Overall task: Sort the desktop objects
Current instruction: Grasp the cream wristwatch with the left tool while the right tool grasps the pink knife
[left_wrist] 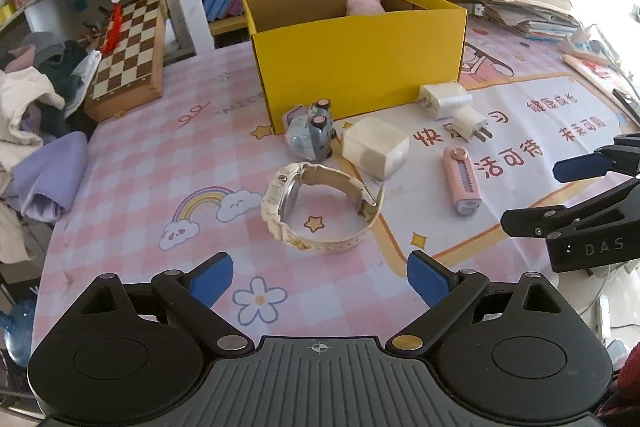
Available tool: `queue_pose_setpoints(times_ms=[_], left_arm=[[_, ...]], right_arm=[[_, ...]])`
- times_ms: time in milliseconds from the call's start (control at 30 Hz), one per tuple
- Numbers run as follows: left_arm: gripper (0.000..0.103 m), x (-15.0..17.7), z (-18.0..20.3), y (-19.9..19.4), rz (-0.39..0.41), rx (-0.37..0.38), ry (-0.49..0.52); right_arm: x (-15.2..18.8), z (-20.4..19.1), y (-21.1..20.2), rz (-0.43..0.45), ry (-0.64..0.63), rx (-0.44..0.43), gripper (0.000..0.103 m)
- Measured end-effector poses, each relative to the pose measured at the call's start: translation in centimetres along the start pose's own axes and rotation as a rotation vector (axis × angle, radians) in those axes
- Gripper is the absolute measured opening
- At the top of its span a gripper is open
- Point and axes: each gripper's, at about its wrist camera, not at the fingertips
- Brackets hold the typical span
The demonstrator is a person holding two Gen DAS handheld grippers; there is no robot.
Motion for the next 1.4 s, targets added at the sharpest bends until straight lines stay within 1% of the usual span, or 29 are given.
queue_pose_setpoints(times_ms=[233, 433, 667, 933, 1033, 1200, 1233, 1300, 1400], left_arm=[[0.096, -0.5, -0.7, 1.2, -0.004, -0.027, -0.012], [0.096, -0.9, -0.6, 2.2, -0.003, -0.033, 0.003], [0.096, -1.7, -1.4, 3.3, 0.014, -0.047, -0.024], [0.094, -2.0, -1.8, 4.8, 0.001, -0.055, -0.026], [0.094, -2.0, -2.0, 5.1, 0.002, -0.061, -0.030], [0.083, -2.1, -2.3, 5.8, -0.006, -0.062, -0.035], [0.081, -2.1, -2.4, 6.0, -0.008, -0.061, -0.038], [0.073, -2.1, -2.5, 6.2, -0.012, -0.059, -0.044], [0.064, -2.1, -2.5, 6.6, -0.018, -0.048, -0.047]], right_arm=[[-0.9, 0.0, 1.6, -0.013, -0.010, -0.019, 0.080], [-1.6, -0.1, 2.9, -0.029, -0.030, -0.031, 0.080], [-2.4, -0.3, 4.4, -0.034, -0.065, -0.043, 0.079], [-3.0, 0.0, 6.1, -0.052, -0.052, -0.052, 0.077], [-3.0, -0.1, 6.7, -0.067, -0.059, -0.060, 0.070], [-3.0, 0.1, 7.3, -0.092, -0.052, -0.061, 0.055], [-3.0, 0.2, 7.4, -0.097, -0.050, -0.061, 0.054], [-3.0, 0.2, 7.4, -0.099, -0.053, -0.060, 0.051], [-3.0, 0.3, 7.3, -0.098, -0.063, -0.057, 0.043]])
Point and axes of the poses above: each gripper's, at about its wrist camera, not at the fingertips, and y roughly the way its jaws point, z to its right, x to its underside, and after that the axes turned 11 degrees about z, right-handed
